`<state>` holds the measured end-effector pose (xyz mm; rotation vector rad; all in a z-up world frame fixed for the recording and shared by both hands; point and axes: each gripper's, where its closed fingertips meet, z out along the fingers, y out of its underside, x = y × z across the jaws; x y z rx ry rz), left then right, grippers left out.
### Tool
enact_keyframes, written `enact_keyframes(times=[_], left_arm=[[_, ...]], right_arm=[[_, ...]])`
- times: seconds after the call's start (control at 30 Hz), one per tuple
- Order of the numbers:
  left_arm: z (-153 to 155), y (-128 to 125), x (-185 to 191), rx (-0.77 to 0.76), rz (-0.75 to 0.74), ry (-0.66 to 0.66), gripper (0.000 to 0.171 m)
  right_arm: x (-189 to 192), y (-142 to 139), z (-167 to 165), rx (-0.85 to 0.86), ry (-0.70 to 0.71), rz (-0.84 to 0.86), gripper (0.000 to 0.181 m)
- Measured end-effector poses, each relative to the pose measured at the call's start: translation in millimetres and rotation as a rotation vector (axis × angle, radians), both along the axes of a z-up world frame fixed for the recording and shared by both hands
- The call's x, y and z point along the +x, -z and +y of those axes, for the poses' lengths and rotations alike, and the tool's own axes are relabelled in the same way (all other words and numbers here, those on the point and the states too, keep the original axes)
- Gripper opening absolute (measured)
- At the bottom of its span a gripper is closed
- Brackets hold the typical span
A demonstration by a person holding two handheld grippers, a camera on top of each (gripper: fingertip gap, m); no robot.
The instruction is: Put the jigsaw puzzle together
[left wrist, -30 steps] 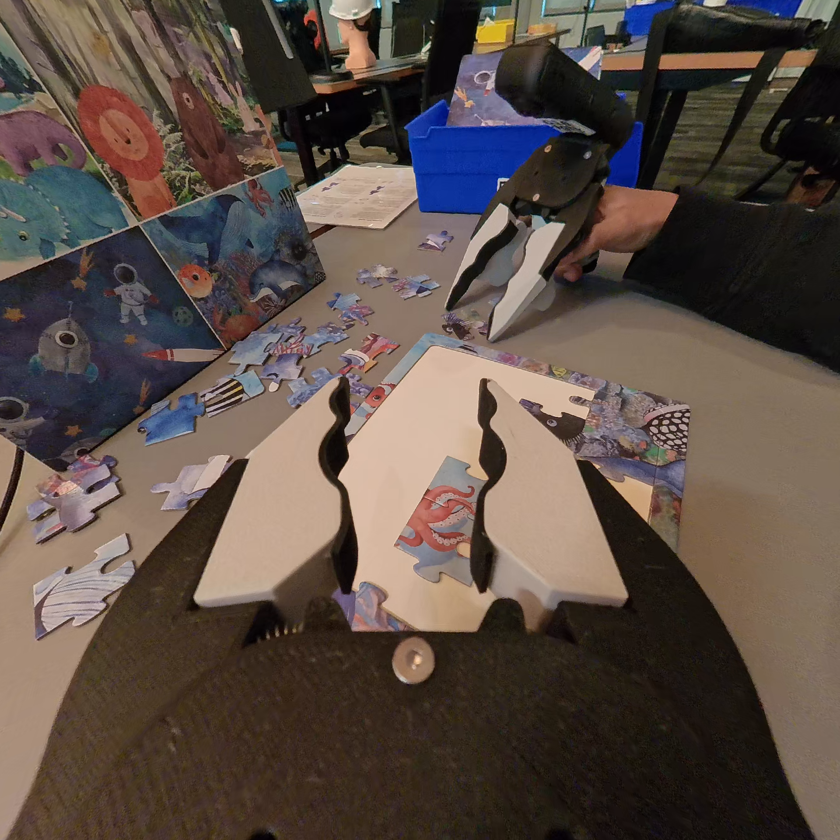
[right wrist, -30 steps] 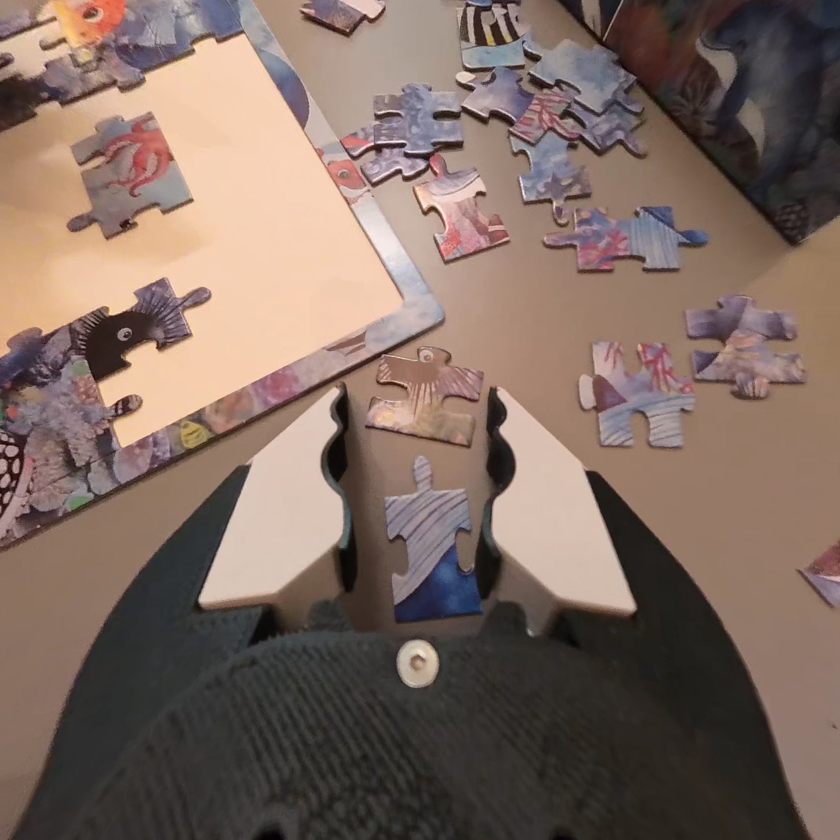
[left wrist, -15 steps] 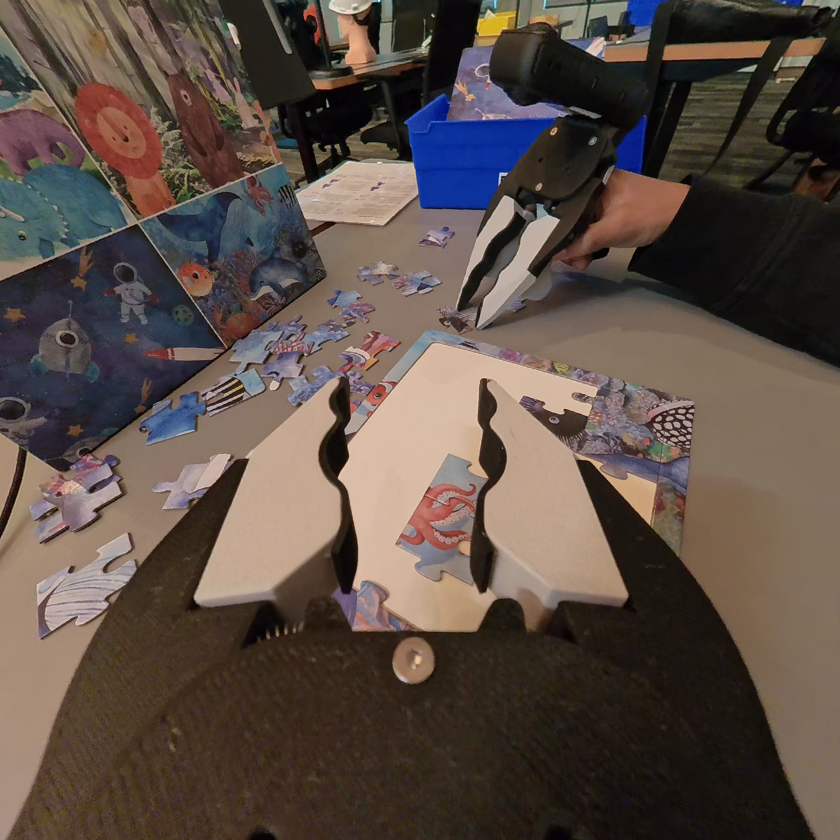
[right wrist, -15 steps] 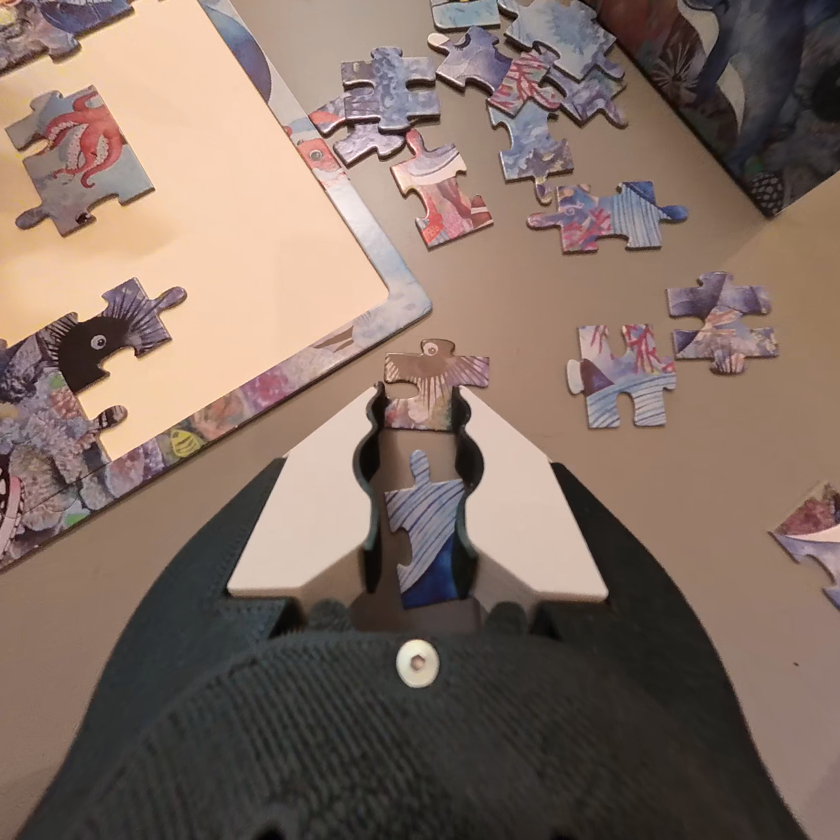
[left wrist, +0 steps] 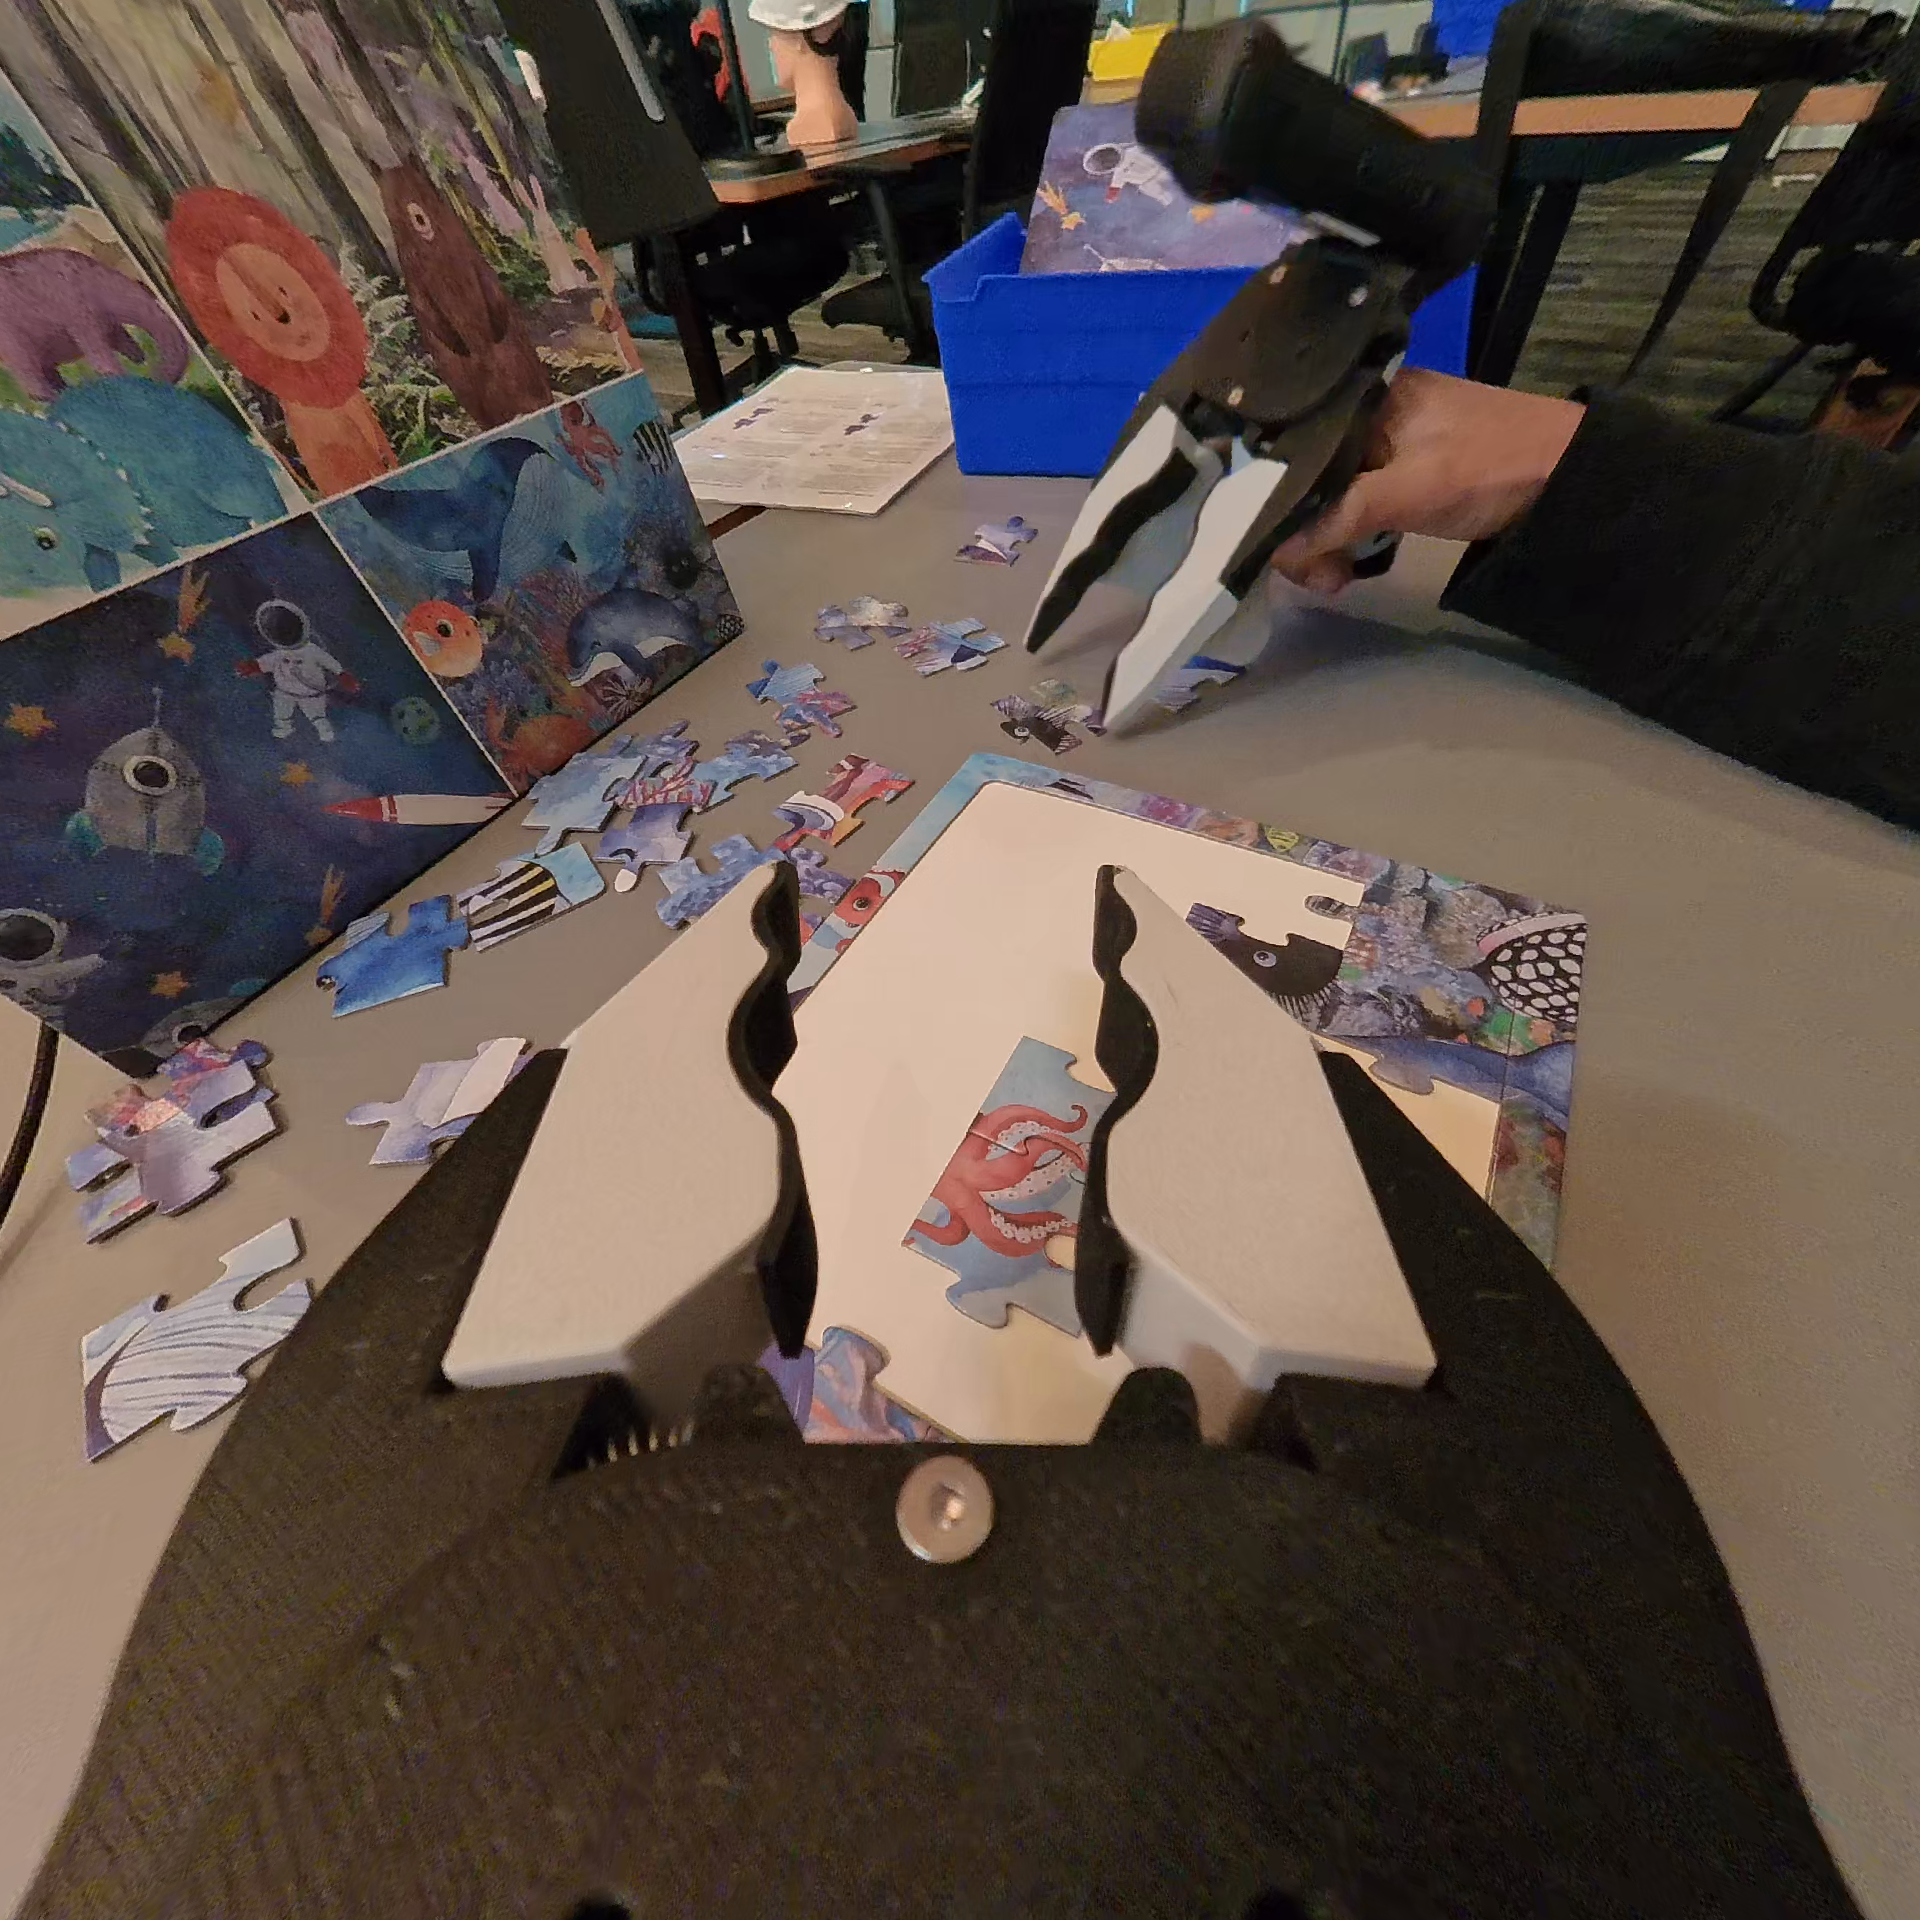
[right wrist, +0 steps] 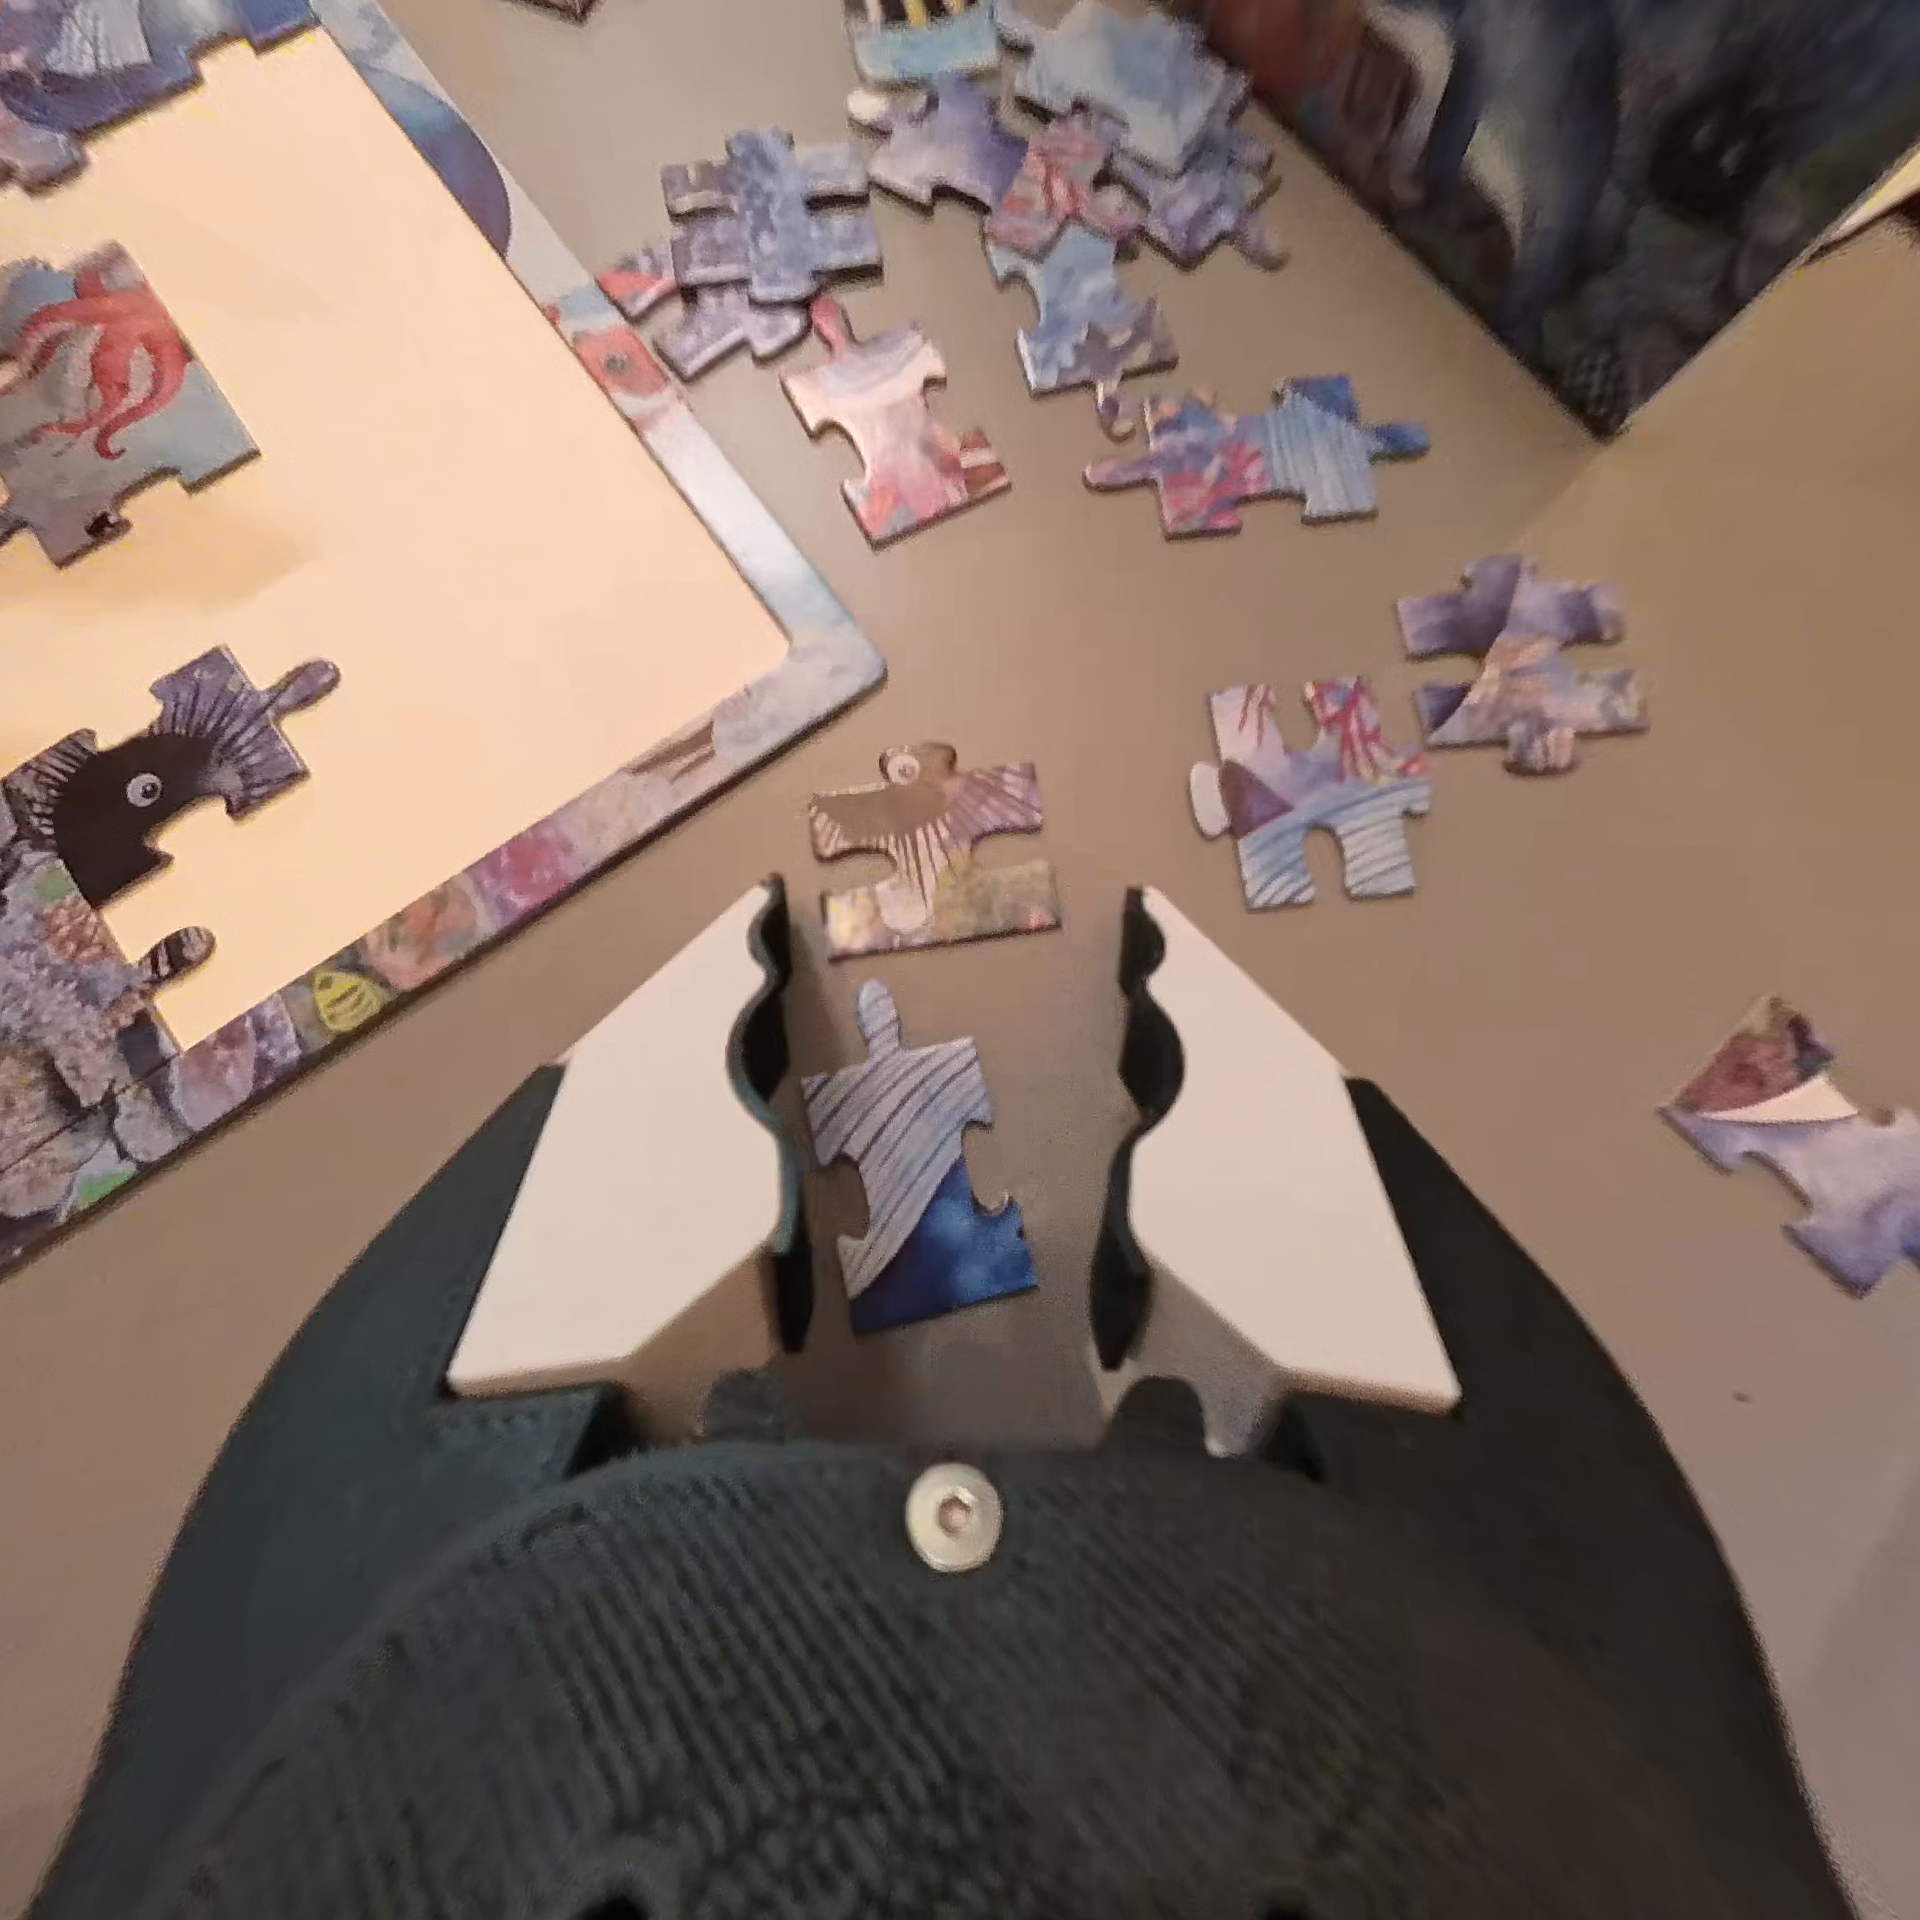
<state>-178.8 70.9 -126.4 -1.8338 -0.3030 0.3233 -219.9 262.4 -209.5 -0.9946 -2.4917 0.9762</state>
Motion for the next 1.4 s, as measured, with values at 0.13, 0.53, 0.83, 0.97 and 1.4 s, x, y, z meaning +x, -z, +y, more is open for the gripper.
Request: enact_keyframes(times=[0.13,0.53,0.83,0.97,1.4], left_arm=[[0.2,-0.1,0.3,0.001,0.000,0.002,0.055],[-0.1,0.2,0.3,-0.001,0.002,0.001,0.055],[0.3,0.9,0.6,-0.005,0.002,0.003,0.055],[1.0,1.5,0.7,-0.007,0.001,0.004,0.055],[1.3,3.5,0.0,-0.020,0.007,0.001,0.056]], right_arm=[[2.0,5.7,-1.1,-0.008,-0.033,-0.006,0.057],[7.5,4.4,-7.6,0.021,-0.075,-0.013,0.044],[6.1,-20.6,-12.6,-0.036,-0.073,0.075,0.034],[-13.8,-20.2,-3.2,-0.047,-0.004,0.132,0.053],[6.4,1.3,-15.9,-0.125,-0.070,-0.146,0.029]])
